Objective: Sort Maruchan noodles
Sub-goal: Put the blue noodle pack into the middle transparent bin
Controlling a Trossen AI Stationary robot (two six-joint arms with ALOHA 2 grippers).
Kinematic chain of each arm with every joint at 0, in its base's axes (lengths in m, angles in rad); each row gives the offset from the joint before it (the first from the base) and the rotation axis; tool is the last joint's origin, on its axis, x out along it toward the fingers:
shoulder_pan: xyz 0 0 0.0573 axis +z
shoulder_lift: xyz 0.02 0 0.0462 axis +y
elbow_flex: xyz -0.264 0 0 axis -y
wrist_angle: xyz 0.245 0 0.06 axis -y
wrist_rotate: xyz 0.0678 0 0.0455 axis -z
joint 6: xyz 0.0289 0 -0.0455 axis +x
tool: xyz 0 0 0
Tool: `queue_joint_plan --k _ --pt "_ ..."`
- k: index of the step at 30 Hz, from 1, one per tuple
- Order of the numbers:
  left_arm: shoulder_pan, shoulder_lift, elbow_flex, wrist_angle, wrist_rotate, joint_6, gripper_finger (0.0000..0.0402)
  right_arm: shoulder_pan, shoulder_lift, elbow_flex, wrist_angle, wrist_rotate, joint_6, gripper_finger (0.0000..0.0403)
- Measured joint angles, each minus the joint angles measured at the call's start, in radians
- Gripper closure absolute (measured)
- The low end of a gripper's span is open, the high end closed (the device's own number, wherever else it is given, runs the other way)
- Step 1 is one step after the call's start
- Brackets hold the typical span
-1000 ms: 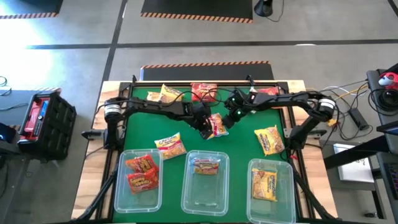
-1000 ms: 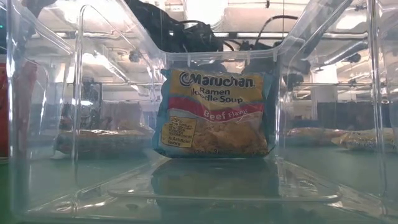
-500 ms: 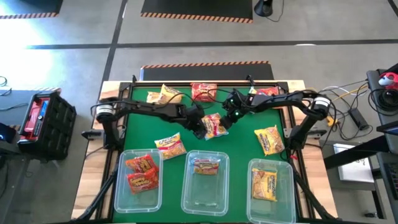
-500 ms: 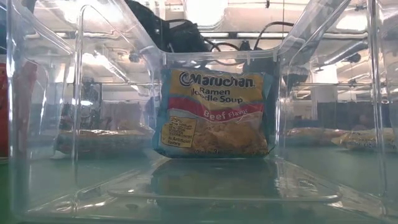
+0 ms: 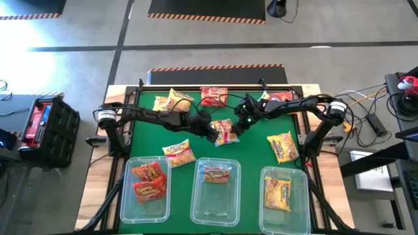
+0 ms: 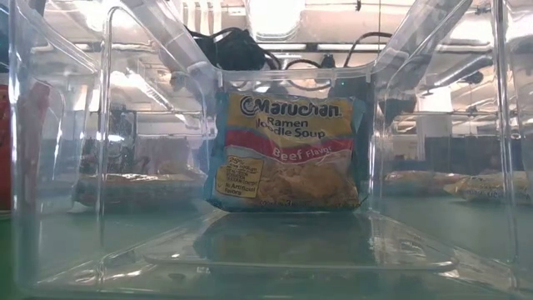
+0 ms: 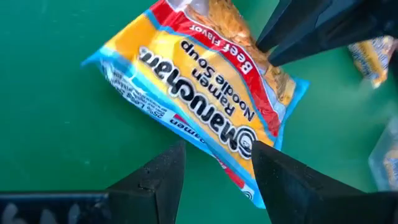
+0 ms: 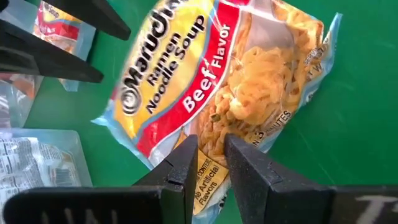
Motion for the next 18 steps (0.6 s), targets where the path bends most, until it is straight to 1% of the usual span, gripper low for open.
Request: queue_joint_plan --k 7,15,18 --pt "-0.009 0.0 -0.008 0.015 -0.056 -0.081 0.0233 0.0 0.001 -0.025 -0.009 0.004 0.002 0.0326" --pt "-0.008 0.0 -0.009 0.151 -0.061 -0.116 0.0233 0.0 0.003 -0.027 -0.006 0.019 -0.018 0.0326" --pt "-0.008 0.0 -0.009 0.157 -0.061 -0.128 0.0233 0.0 0.004 -0.027 -0.004 0.023 -0.028 0.0326"
